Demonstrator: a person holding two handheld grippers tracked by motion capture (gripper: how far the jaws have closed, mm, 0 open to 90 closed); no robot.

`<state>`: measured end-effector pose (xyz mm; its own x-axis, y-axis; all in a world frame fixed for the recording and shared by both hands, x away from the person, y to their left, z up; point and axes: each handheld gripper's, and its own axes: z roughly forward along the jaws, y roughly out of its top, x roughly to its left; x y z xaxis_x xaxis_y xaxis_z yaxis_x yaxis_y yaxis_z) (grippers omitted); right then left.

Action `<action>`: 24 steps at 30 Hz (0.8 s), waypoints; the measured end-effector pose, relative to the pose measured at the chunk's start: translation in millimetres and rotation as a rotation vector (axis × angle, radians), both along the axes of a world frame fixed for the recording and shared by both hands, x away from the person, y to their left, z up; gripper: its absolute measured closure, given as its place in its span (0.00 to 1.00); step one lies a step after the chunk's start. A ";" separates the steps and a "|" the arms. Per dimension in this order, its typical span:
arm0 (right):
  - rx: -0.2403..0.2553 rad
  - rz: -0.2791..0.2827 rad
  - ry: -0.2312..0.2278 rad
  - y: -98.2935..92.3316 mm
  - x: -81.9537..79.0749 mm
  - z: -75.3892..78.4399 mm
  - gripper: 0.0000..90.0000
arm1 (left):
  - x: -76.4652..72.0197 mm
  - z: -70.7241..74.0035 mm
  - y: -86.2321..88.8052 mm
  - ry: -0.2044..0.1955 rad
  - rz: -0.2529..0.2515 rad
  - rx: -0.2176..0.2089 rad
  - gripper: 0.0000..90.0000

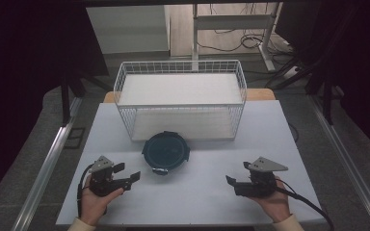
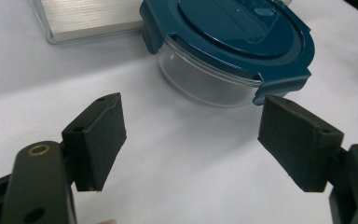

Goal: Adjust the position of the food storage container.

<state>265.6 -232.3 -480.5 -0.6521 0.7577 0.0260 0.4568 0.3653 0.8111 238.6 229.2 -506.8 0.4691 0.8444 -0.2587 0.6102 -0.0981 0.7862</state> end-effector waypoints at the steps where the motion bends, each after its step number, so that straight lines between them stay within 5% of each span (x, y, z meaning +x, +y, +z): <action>1: 0.000 0.000 0.000 0.0 0.0 0.0 0.19 | -0.1 0.5 -0.6 -0.002 -0.001 0.005 0.25; 9: 0.054 0.008 0.035 -6.1 3.5 -1.3 0.24 | -1.8 4.3 -2.5 -0.008 -0.005 -0.009 0.25; 24: 0.003 -0.011 0.054 -3.6 6.1 -8.1 0.24 | -2.6 3.2 -1.3 -0.001 -0.021 0.003 0.25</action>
<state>271.7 -235.9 -488.6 -0.6411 0.7649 0.0631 0.5042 0.3577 0.7860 236.0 227.9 -503.6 0.4869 0.8352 -0.2556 0.6073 -0.1134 0.7863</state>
